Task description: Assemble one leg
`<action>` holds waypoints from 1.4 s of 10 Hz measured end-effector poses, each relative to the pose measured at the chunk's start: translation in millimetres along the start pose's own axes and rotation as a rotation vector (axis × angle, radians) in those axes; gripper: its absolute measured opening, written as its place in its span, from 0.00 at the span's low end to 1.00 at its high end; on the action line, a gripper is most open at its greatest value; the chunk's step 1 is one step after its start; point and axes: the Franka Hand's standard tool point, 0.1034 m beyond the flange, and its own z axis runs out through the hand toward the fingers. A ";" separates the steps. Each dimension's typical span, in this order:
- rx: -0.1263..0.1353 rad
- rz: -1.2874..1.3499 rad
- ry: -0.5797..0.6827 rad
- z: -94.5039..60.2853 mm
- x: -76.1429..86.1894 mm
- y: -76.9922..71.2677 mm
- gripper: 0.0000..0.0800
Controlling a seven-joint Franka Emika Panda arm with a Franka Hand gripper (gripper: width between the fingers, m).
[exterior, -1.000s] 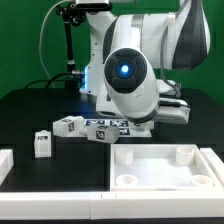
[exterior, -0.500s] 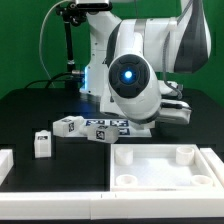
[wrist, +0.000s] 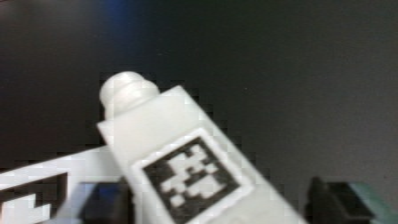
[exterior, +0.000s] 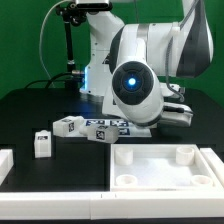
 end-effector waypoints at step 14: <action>0.089 -0.082 0.369 -101.1 -3.5 -15.0 0.37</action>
Offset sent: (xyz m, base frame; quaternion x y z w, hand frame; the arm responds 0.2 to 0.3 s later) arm 0.0000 0.0000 0.0000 0.0000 0.0000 0.0000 1.0000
